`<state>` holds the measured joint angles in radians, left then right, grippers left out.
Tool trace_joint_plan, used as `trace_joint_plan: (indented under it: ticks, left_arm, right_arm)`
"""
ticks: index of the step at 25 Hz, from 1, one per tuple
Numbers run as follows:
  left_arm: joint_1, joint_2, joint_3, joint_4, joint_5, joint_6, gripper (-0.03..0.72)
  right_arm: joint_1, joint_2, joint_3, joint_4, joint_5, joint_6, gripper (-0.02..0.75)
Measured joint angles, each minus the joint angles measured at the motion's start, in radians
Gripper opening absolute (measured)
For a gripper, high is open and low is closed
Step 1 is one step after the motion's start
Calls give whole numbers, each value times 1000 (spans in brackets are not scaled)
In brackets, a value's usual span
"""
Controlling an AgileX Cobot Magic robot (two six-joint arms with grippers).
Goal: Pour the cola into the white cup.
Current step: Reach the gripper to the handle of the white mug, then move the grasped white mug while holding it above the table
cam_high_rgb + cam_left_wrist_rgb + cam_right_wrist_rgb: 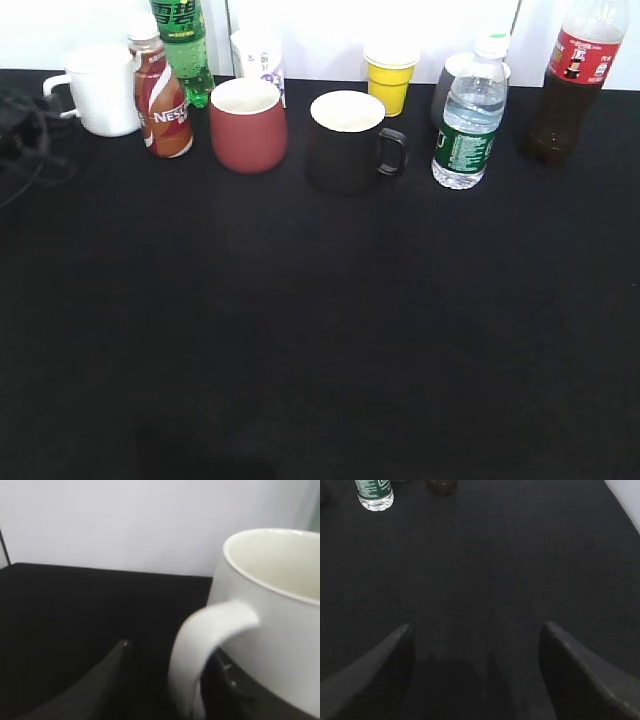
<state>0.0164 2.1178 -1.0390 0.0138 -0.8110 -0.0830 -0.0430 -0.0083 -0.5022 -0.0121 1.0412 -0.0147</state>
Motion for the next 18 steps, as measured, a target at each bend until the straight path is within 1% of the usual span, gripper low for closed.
trace_joint_plan:
  ticks: [2,3,5,6,7,8,9,14,16,18]
  left_arm:
    - [0,48,-76,-1,40,-1,354]
    - [0,66,-102,-1,43,-1,325]
    - [0,102,-167,-2,55,-1,218]
    - [0,122,-198,-1,64,-1,193]
    - [0,138,-230,-1,84,-1,183]
    - [0,152,-257,-1,99,-1,150]
    - [0,153,-265,-1,106,0,90]
    - [1,150,-265,-2,107,2,73]
    - [4,87,-199,1,107,4,65]
    - [13,-20,-97,3,85,6,64]
  right_arm:
    - [0,0,0,0,0,0,585]
    - [0,0,0,0,0,0,585]
    - [0,0,0,0,0,1,585]
    - [0,0,0,0,0,0,585]
    - [0,0,0,0,0,0,585]
    - [0,0,0,0,0,0,585]
    - [0,0,0,0,0,0,585]
    - [0,0,0,0,0,0,585]
    - [0,0,0,0,0,0,585]
    - [0,0,0,0,0,0,585]
